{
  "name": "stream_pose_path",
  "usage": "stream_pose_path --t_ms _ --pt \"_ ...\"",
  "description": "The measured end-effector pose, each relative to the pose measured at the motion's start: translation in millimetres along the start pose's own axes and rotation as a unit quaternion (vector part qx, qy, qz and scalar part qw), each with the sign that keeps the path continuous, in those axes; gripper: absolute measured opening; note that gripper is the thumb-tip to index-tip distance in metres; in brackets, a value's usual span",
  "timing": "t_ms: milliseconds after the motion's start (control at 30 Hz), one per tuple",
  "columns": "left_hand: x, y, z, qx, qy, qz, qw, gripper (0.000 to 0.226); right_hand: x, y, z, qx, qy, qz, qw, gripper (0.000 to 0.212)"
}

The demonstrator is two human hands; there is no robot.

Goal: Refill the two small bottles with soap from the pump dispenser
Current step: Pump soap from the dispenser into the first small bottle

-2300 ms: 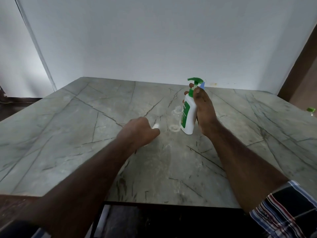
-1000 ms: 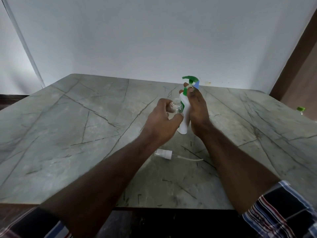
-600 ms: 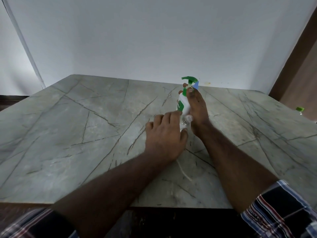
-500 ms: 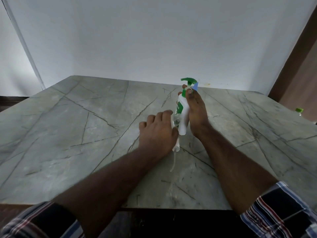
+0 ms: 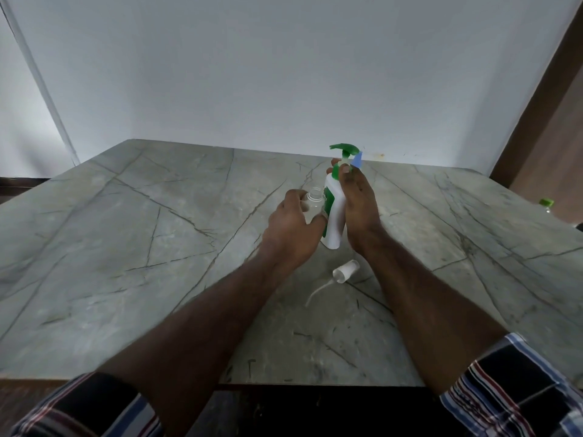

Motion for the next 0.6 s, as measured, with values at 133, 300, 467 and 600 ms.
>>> stream_pose_path --t_ms 133,300,467,600 --pt "7 3 0 0.022 0.002 0.015 1.000 0.053 -2 0 2 -0.009 0.001 -0.005 1.000 0.021" --pt "9 -2 -5 0.025 0.008 0.022 0.999 0.055 -2 2 3 -0.023 -0.003 -0.012 1.000 0.018" --pt "10 -25 -25 0.027 0.013 0.042 0.999 0.054 -1 4 1 -0.025 -0.030 -0.040 0.998 0.031" --pt "-1 -38 -32 0.051 0.007 0.098 0.994 0.056 6 8 -1 -0.025 -0.058 -0.020 0.998 0.056"
Point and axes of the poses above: each hand's wrist, its own z-axis away from the middle knuckle, its own y-axis out of the palm, x = y × z, the point moved 3 cm from there along -z, towards the middle knuckle, and after that the axes turned 2 degrees about -y, right-handed, at the moved point
